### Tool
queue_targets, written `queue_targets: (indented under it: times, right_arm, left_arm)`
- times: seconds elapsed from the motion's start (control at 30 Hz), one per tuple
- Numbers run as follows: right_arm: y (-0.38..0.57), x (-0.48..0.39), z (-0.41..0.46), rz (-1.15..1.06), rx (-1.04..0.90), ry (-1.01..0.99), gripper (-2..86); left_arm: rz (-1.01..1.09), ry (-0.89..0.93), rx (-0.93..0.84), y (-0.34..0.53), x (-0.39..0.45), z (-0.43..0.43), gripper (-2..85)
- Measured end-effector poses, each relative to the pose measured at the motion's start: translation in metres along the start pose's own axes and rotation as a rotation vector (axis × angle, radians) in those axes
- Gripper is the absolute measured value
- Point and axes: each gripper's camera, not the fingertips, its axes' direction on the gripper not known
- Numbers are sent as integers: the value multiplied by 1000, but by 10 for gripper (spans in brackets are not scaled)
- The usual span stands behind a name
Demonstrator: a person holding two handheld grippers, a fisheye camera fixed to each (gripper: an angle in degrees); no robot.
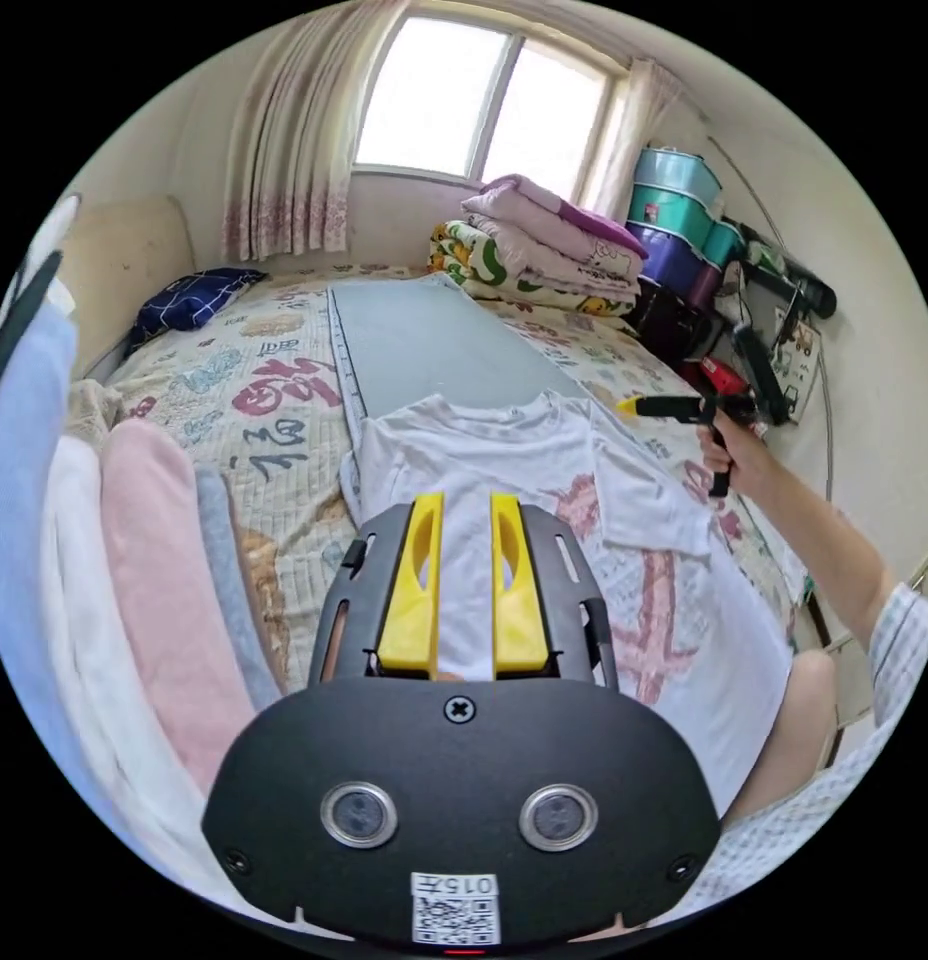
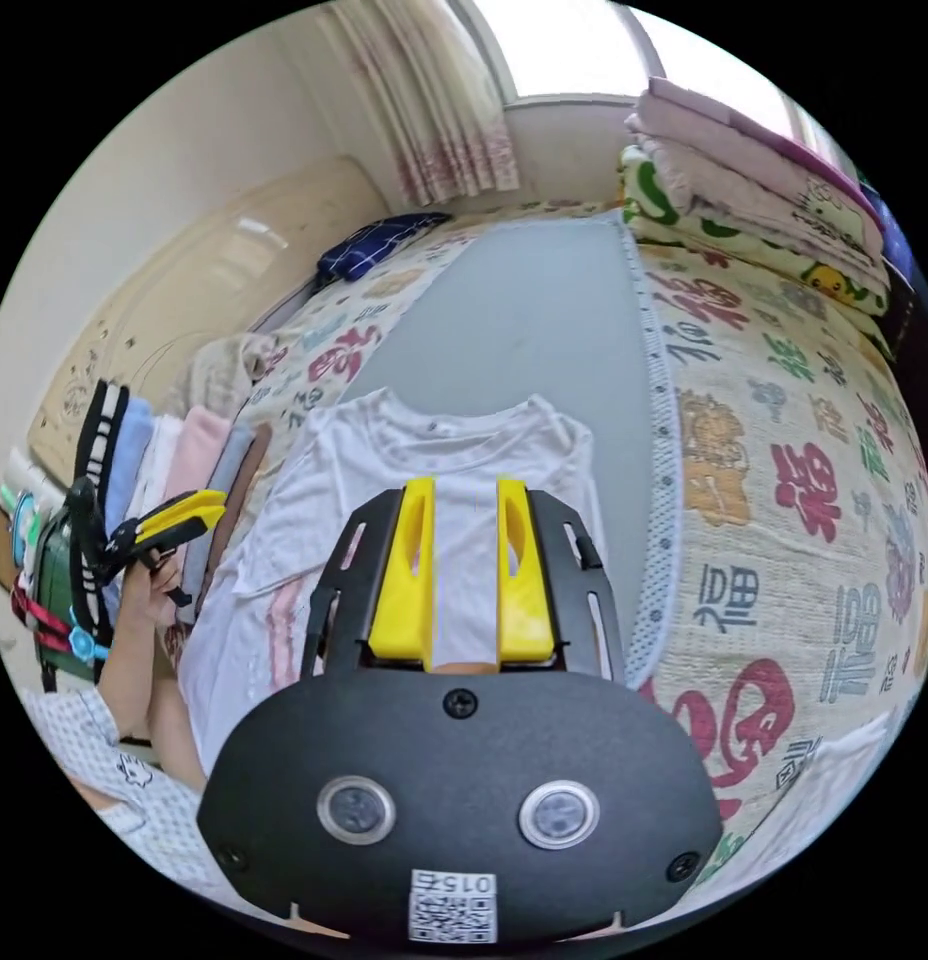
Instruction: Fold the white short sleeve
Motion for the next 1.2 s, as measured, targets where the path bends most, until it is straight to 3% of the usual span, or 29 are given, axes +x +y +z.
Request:
queue_targets:
  times: [0.13, 0.23, 0.57, 0.83, 1.2]
  right_arm:
    - [-45, 18, 0, 49, -22, 40, 113]
    - [-70, 23, 6, 58, -58, 53, 127]
    - [-135, 27, 5, 110, -83, -50, 110]
    - [-172, -13, -29, 27, -129, 1, 37]
    - [-207, -65, -110, 28, -120, 30, 5]
  left_arm:
    - [-217, 79, -30, -58, -45, 50, 91]
    - [-267, 70, -76, -82, -63, 82, 90]
    - [97, -87, -270, -121, -36, 146, 98]
    - [210, -253, -252, -122, -17, 149, 95]
    - [302, -219, -279, -106, 2, 150, 11]
